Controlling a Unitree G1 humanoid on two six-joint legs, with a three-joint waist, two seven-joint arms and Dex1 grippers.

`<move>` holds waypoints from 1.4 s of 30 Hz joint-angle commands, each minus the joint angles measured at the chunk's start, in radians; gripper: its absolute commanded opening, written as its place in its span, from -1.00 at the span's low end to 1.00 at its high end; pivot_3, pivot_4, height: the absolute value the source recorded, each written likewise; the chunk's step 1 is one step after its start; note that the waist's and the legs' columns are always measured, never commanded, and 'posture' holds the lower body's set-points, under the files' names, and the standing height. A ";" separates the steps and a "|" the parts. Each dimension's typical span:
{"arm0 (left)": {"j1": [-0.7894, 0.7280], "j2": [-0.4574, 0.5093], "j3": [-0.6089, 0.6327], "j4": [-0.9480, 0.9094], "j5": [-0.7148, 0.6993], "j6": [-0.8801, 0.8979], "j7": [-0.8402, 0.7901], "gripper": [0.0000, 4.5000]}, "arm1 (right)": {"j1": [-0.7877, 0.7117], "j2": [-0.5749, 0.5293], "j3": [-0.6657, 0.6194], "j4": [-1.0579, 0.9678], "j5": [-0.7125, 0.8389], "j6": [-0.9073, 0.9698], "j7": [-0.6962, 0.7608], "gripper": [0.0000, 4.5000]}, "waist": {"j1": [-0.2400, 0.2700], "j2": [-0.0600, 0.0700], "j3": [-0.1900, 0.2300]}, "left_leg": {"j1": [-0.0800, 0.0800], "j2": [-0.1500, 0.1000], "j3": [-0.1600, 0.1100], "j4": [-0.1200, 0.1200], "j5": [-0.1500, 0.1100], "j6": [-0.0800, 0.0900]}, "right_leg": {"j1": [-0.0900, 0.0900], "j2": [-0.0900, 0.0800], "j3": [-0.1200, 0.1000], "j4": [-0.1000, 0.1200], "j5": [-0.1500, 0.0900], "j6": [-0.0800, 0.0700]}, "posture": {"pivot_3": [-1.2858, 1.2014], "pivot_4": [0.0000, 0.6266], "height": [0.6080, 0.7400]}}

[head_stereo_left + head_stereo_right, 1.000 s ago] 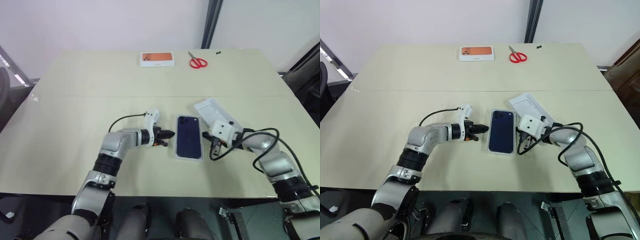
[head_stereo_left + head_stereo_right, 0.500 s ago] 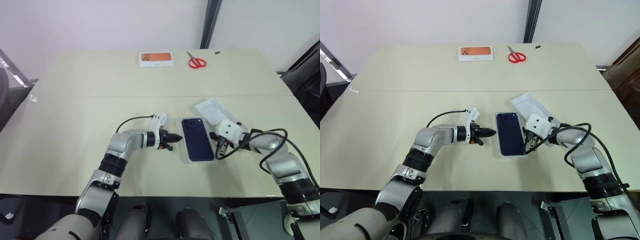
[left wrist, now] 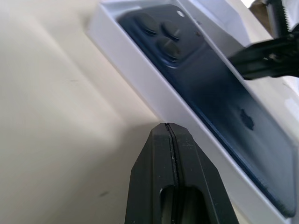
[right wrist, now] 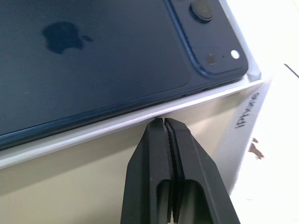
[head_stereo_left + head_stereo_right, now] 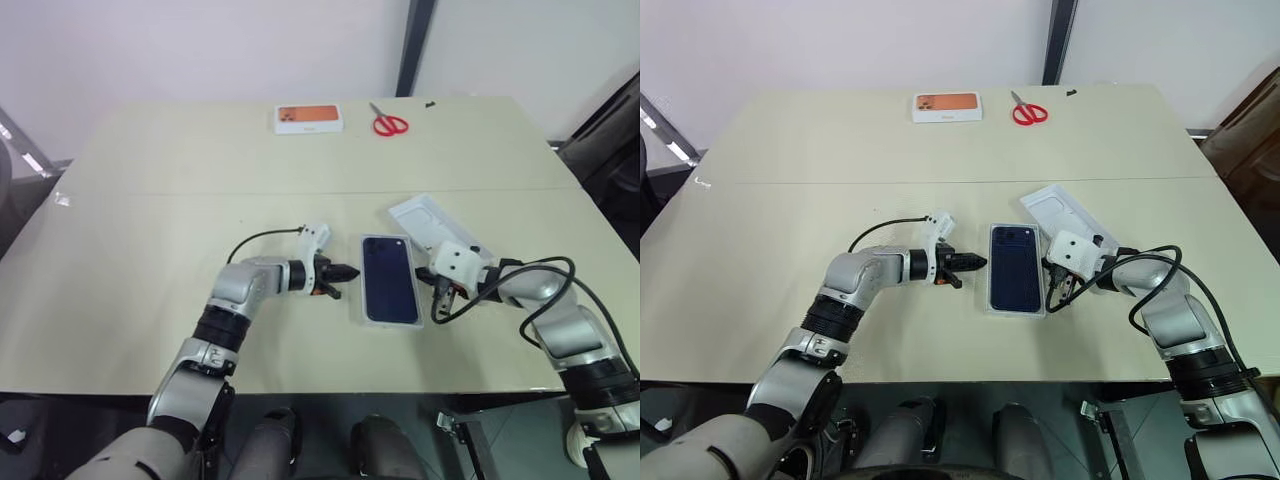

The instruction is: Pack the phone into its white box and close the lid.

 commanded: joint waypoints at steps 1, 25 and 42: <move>-0.009 0.044 0.047 -0.048 -0.016 -0.004 -0.011 -1.00 | -0.020 -0.035 -0.059 -0.041 0.038 0.000 0.005 -0.97 | 0.000 0.000 0.000 | 0.000 0.000 0.000 0.000 0.000 0.000 | 0.000 0.000 0.000 0.000 0.000 0.000 | 0.03 -0.52 0.91; 0.200 0.344 0.118 -0.284 -0.072 -0.476 -0.474 0.99 | -0.196 -0.012 -0.043 -0.099 0.200 0.667 -0.075 1.00 | -0.013 0.000 0.000 | -0.001 0.000 0.001 -0.003 0.000 0.000 | -0.002 -0.001 0.001 -0.001 0.000 0.000 | 0.03 -0.52 0.91; 0.307 0.319 0.126 -0.371 -0.091 -0.541 -0.382 1.00 | -0.172 -0.014 0.024 -0.053 0.188 0.693 -0.112 -0.73 | -0.014 0.000 0.000 | 0.000 0.000 0.001 -0.004 -0.003 0.005 | -0.002 -0.002 0.001 -0.001 0.000 0.000 | 0.03 -0.52 0.91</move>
